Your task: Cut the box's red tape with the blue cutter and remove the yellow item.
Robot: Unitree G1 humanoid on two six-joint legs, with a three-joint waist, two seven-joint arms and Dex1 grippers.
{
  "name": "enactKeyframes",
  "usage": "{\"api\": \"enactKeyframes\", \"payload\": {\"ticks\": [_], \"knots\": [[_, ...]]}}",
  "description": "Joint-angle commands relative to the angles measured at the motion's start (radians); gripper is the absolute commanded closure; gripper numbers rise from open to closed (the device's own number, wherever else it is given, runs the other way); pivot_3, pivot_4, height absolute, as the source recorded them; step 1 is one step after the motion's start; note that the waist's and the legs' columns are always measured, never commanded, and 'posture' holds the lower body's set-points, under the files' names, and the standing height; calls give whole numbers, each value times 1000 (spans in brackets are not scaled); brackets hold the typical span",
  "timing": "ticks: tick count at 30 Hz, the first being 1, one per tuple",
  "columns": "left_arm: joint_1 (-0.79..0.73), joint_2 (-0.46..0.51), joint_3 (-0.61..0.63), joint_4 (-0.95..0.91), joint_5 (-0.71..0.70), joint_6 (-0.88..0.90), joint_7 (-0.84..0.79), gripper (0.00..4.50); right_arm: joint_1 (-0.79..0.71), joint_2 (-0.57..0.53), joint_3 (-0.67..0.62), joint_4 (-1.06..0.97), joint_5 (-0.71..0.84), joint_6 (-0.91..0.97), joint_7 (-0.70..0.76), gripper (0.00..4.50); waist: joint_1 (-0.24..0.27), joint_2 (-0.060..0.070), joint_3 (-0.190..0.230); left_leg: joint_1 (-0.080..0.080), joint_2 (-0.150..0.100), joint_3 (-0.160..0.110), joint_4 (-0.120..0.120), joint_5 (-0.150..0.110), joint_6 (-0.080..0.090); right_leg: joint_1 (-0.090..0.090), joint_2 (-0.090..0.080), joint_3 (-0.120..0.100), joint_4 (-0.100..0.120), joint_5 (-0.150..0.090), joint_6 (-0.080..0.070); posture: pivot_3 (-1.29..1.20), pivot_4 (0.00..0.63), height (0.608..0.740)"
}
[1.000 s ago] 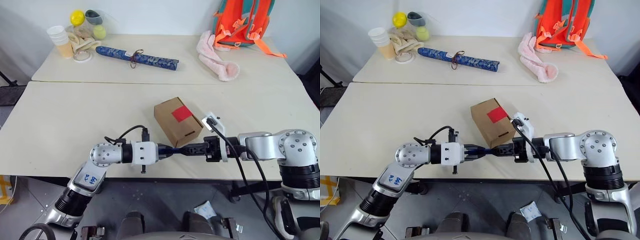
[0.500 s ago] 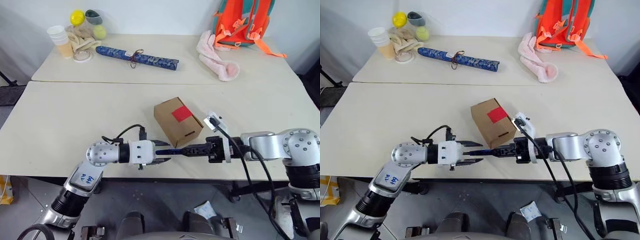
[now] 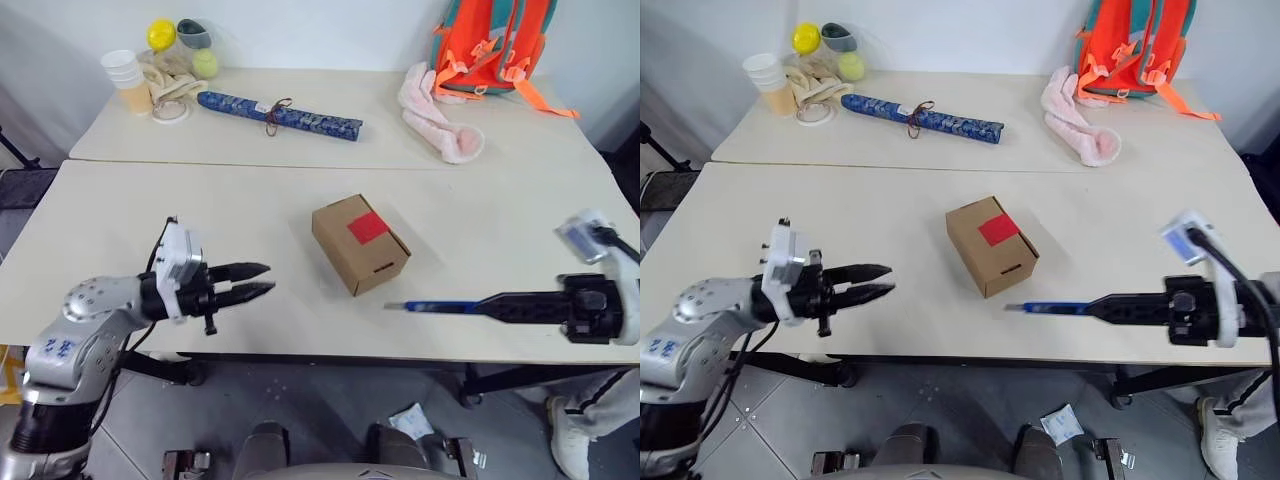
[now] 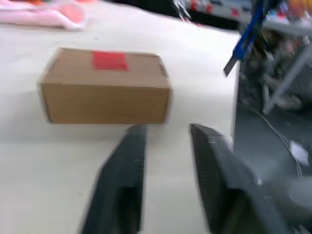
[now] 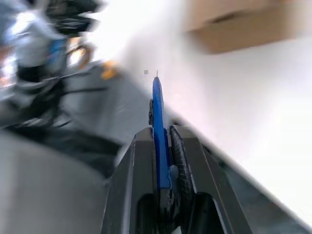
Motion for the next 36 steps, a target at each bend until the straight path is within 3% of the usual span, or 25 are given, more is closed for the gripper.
{"api": "enactKeyframes", "payload": {"ticks": [1,5,11,17,22,36], "knots": [[-150,-66,-79,96,74,-43,40,4322,-90,1,3,8,-172,-164,74,4355,-2,0,0,0,0,0,0,0,0,0,0,0,0,0,0,0,150,740],[-315,-155,-155,246,155,-92,58,4500,-288,77,160,-7,-313,-247,19,4355,-13,0,0,1,0,1,-1,0,0,0,0,0,0,0,0,0,150,740],[-460,-201,-287,469,347,-183,63,4500,-634,263,384,22,-487,-187,-137,4355,-37,-1,1,0,0,3,-4,0,-1,-3,0,0,-1,0,1,0,150,740],[-522,-258,-341,571,454,-224,103,4500,-826,418,456,79,-584,-66,-245,4355,-33,-1,1,-1,0,3,-3,0,-1,-4,0,-2,-1,1,1,0,150,740],[-548,-317,-333,617,486,-234,155,4500,-884,494,461,112,-675,28,-336,4355,-29,-1,1,-1,0,3,-2,0,-1,-4,0,-2,0,1,1,0,150,740],[-503,-359,-328,566,492,-144,173,4500,-893,612,360,27,-747,195,-376,4355,-35,-1,1,-1,0,3,-2,0,-1,-4,0,-2,2,1,2,0,150,740]]}}
